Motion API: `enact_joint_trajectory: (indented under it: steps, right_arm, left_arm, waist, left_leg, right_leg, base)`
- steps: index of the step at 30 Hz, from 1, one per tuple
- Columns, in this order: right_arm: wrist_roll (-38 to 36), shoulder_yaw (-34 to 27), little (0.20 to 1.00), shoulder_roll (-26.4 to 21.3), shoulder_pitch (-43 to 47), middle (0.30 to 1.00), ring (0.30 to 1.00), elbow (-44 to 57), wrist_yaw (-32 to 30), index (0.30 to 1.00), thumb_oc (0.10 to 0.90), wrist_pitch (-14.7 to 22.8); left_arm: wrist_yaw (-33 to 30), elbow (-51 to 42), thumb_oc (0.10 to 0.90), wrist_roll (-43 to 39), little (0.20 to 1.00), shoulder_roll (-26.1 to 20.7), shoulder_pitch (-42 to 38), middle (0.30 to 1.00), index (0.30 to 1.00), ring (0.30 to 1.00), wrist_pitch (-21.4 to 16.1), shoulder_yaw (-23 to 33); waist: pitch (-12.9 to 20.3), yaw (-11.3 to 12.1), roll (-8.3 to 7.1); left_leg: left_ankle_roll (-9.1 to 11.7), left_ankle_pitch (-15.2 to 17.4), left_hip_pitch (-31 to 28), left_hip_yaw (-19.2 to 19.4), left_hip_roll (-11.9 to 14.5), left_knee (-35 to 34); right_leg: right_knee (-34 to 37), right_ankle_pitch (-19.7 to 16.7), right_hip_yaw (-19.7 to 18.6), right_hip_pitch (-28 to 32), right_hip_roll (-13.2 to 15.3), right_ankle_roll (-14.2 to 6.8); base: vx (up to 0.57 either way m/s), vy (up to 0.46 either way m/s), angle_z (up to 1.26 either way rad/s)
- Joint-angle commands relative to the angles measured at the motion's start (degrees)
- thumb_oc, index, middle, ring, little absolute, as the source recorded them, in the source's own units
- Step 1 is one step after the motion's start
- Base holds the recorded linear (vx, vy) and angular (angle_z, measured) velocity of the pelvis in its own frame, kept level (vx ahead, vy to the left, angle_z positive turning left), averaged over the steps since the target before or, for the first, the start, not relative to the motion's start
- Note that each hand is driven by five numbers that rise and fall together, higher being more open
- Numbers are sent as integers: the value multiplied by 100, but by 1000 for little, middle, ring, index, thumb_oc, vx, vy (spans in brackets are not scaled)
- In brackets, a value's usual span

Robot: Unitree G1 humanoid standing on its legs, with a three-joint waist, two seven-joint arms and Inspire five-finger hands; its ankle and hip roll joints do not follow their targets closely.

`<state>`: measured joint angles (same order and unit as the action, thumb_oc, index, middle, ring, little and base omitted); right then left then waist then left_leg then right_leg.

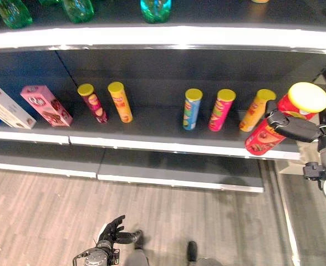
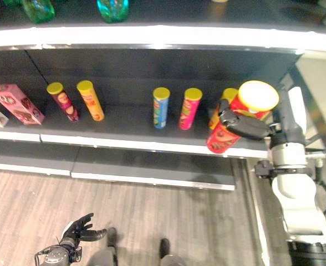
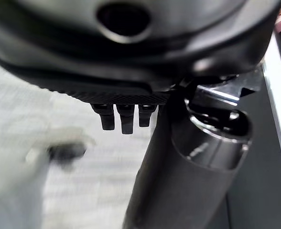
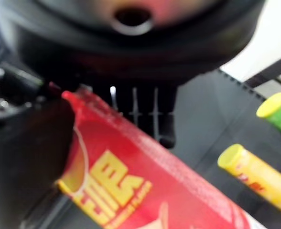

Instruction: Put the goods on the table back onto the shelves and tidy them up.

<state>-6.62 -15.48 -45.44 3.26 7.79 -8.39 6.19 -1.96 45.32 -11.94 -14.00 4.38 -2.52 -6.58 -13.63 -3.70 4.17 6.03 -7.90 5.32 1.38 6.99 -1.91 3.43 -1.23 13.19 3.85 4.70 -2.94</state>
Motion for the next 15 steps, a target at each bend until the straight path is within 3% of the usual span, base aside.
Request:
enact_joint_trajectory:
  steps: [1, 4, 8, 11, 13, 15]
  right_arm:
    - [132, 28, 300, -331, 1071, 300, 300, 556, -159, 300, 400, 432]
    - [353, 474, 300, -80, 1397, 300, 300, 557, -192, 300, 400, 366]
    - [667, 740, 300, 64, 1537, 300, 300, 477, -269, 300, 400, 283]
    - [799, 887, 300, 136, 1647, 300, 300, 466, -302, 300, 400, 254]
    - [1158, 1174, 300, 290, 1682, 300, 300, 503, -324, 300, 400, 179]
    - [1425, 1422, 300, 641, 1832, 300, 300, 402, -525, 300, 400, 146]
  left_arm:
    - [-121, -325, 800, 67, 900, -732, -55, 900, 900, 900, -280, 173]
    - [-176, -323, 800, 44, 900, -868, 34, 900, 900, 900, -235, 334]
    - [-230, -302, 800, -3, 900, -873, 51, 900, 900, 900, -218, 407]
    - [-272, -314, 800, -85, 900, -827, 11, 900, 900, 900, -241, 401]
    - [-290, -372, 800, -76, 900, -800, -12, 900, 900, 900, -218, 329]
    - [-322, -403, 800, -145, 900, -662, 8, 900, 900, 900, -251, 262]
  waist:
    - [241, 461, -631]
    - [100, 611, -621]
    - [1, 619, -603]
    - [-96, 602, -593]
    - [-172, 573, -673]
    - [-206, 616, -649]
  left_leg:
    - [37, 851, 58, 94, -18, 449]
    - [-203, 967, -58, 438, -131, 430]
    - [-254, 989, -203, 557, -190, 317]
    - [-247, 974, -251, 537, -211, 254]
    - [-223, 1006, -141, 396, -272, 349]
    - [-168, 903, 75, 283, -183, 377]
  right_leg:
    - [-351, -17, -218, -281, 1300, -900]
    - [-940, -152, 17, -650, 1521, -857]
    - [-1206, -259, 97, -837, 1533, -848]
    - [-1014, -289, -13, -1013, 1391, -846]
    - [-403, -351, -337, -1049, 1146, -903]
    - [-289, -417, -245, -1015, 1103, -877]
  base:
    - [6, 275, -4]
    - [-2, 233, -26]
    - [31, 97, -28]
    - [6, -25, 8]
    - [79, -172, -2]
    - [24, -206, 75]
